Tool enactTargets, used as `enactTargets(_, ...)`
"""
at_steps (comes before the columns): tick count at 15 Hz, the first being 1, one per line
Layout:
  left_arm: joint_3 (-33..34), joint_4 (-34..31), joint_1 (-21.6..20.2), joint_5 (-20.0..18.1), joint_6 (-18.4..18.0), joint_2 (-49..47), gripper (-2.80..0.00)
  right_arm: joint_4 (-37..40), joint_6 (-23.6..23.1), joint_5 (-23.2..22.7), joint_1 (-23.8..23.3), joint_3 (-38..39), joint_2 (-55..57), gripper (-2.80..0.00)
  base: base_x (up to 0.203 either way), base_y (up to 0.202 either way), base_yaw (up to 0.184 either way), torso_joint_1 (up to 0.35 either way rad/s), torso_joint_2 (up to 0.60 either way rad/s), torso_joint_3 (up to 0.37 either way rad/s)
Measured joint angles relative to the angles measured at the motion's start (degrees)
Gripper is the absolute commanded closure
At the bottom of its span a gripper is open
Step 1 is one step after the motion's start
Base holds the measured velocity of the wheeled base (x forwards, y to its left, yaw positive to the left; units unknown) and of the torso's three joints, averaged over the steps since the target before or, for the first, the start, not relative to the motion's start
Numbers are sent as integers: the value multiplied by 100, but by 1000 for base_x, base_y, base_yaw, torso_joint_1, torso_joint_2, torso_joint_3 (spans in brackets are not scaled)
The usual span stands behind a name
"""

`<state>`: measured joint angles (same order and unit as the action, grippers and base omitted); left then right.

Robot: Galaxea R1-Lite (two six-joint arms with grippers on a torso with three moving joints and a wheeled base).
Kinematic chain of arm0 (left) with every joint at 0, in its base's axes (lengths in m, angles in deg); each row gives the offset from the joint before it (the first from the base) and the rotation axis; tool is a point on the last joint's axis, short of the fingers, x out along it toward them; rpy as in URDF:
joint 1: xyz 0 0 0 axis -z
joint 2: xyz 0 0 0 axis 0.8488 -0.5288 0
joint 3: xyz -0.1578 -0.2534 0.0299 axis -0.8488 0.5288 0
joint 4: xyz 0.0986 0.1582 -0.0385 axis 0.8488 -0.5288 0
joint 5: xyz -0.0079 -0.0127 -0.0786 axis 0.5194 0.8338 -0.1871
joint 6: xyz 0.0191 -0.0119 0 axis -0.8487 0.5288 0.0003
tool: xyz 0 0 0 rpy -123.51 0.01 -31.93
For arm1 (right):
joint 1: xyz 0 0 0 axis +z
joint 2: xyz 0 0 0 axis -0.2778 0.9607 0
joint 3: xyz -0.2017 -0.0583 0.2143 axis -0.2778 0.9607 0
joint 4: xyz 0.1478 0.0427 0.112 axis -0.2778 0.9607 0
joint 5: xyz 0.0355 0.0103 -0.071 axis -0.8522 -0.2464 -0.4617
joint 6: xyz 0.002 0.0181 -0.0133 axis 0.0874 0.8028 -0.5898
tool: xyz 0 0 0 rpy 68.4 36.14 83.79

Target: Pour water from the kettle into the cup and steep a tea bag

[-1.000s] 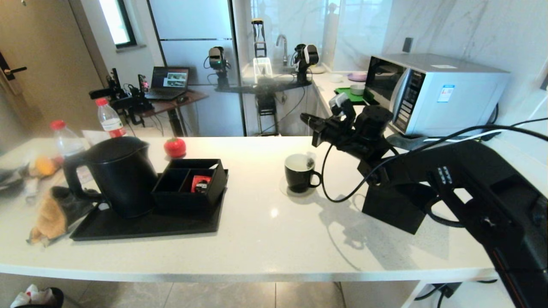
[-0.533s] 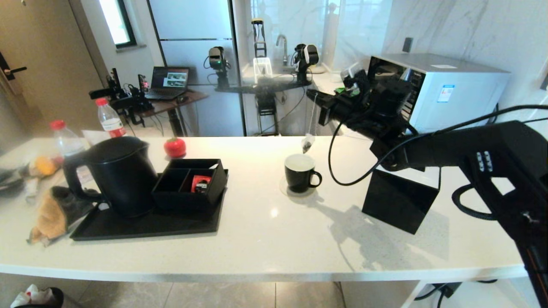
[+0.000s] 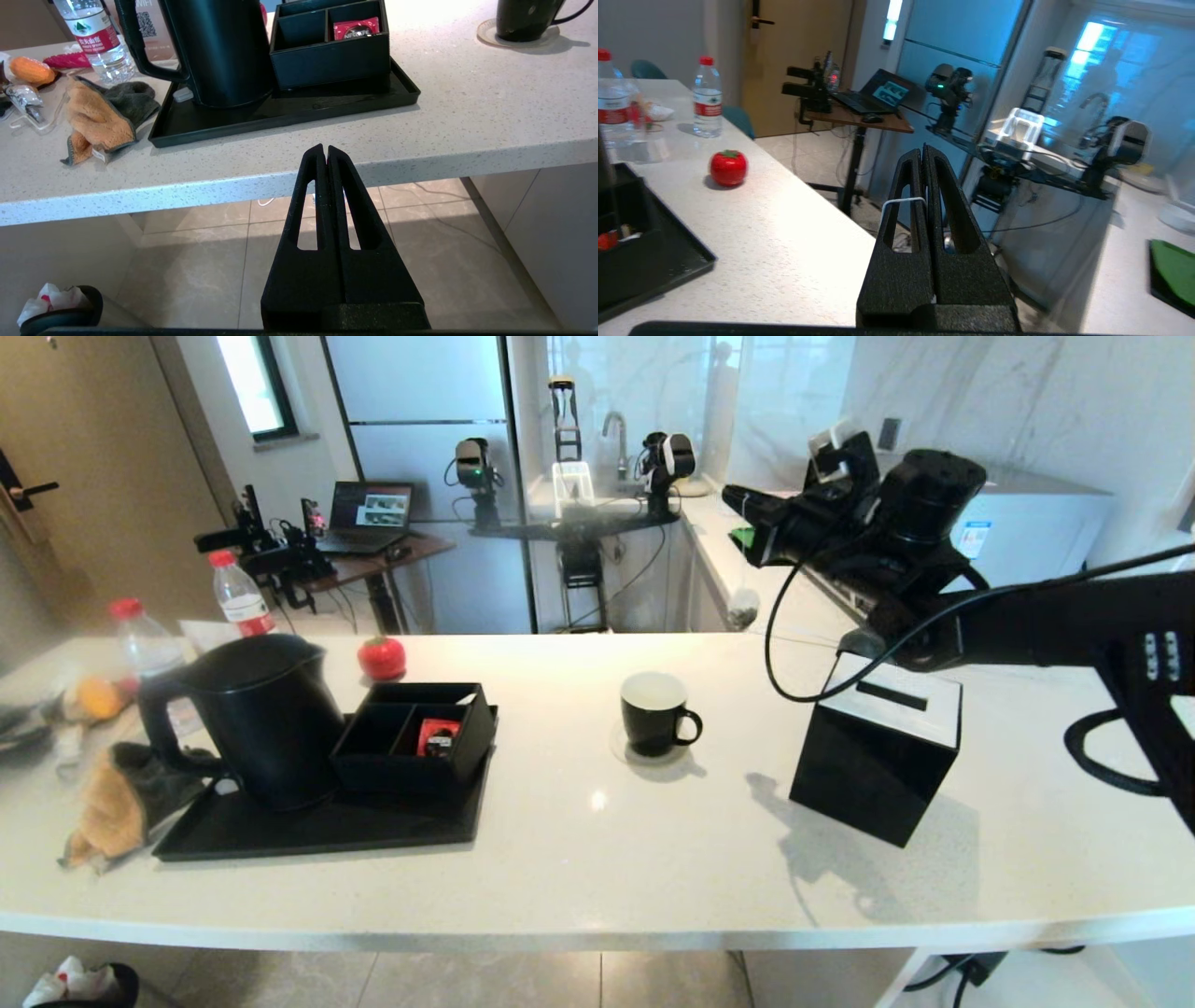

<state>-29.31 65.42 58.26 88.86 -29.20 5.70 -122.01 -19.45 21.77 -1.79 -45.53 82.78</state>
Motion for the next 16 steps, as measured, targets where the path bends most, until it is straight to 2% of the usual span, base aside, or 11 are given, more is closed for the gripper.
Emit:
enactTargets(6, 0, -2, 0, 2, 0, 0, 0, 34, 0, 0, -755, 98, -288, 0, 0, 0, 0, 0, 0, 0)
enactTargets(8, 0, 0, 0, -2, 2, 0, 0, 2, 2, -2, -921, 386, -430, 0, 0, 0, 0, 0, 0, 0)
enactTargets(12, 0, 0, 0, -2, -2, 0, 0, -100, -31, -2, -1132, 1596, -962, 0, 0, 0, 0, 0, 0, 0)
enactTargets(16, 0, -2, 0, 0, -6, 0, 0, -597, -50, 2, -1391, 2965, -1495, 0, 0, 0, 0, 0, 0, 0)
